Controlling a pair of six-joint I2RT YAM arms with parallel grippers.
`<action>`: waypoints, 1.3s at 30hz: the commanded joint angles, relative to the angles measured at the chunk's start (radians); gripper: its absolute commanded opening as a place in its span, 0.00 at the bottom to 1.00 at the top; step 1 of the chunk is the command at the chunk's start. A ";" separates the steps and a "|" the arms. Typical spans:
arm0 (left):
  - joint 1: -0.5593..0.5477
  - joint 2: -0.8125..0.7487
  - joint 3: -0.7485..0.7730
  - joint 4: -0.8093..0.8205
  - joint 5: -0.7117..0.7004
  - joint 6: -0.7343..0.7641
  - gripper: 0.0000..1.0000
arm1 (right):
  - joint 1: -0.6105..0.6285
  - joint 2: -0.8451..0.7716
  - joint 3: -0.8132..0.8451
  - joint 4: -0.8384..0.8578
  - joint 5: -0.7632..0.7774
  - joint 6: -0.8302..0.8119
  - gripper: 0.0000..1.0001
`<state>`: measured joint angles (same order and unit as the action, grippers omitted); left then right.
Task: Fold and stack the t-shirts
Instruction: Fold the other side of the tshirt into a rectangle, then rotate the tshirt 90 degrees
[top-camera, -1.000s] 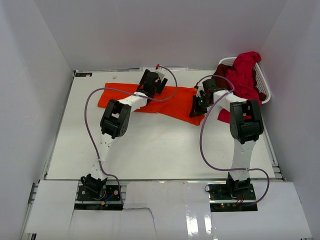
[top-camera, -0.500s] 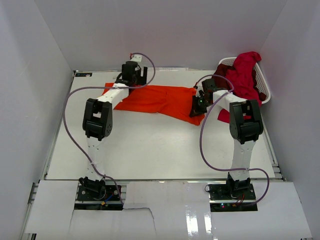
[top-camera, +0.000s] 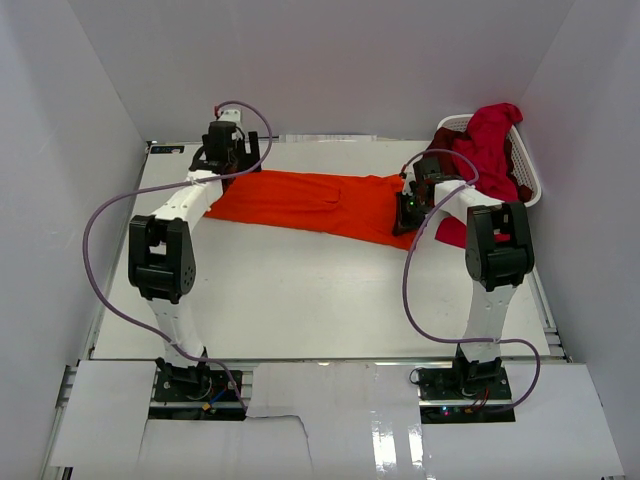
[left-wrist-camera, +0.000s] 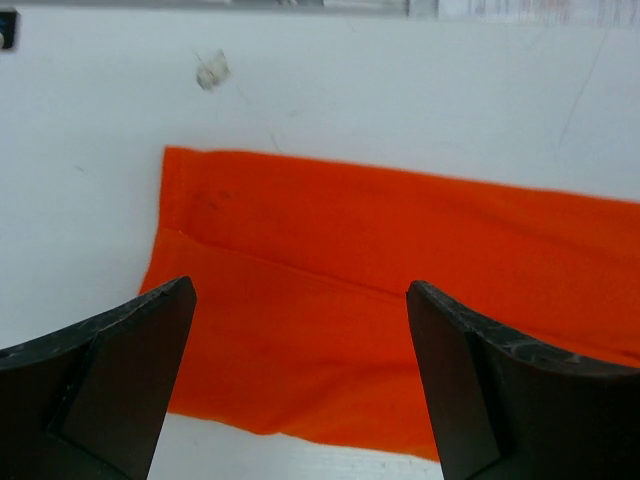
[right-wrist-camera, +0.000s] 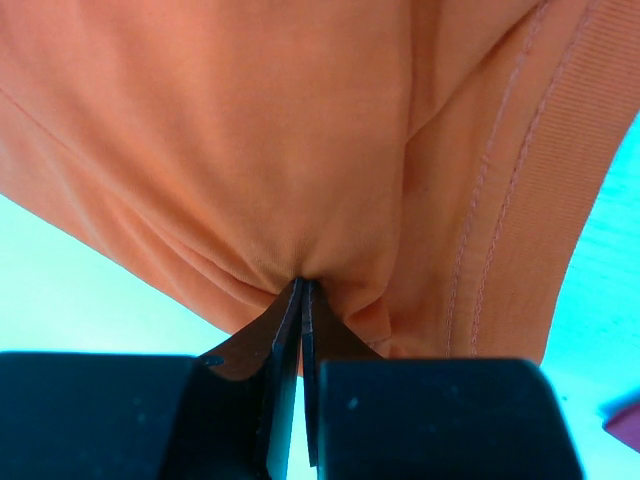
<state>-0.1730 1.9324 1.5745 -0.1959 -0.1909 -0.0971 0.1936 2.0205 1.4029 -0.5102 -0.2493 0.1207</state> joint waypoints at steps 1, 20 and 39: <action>0.004 -0.012 -0.047 -0.071 0.096 -0.039 0.98 | -0.017 0.006 -0.033 -0.079 0.114 -0.043 0.09; 0.081 0.172 -0.016 -0.082 0.312 -0.073 0.98 | -0.019 0.009 -0.025 -0.083 0.088 -0.047 0.10; 0.093 0.172 -0.077 -0.123 0.068 -0.096 0.98 | -0.034 0.069 0.068 -0.106 0.082 -0.033 0.11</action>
<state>-0.0986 2.1502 1.5436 -0.2535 -0.0311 -0.1761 0.1787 2.0373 1.4391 -0.5621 -0.2401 0.1024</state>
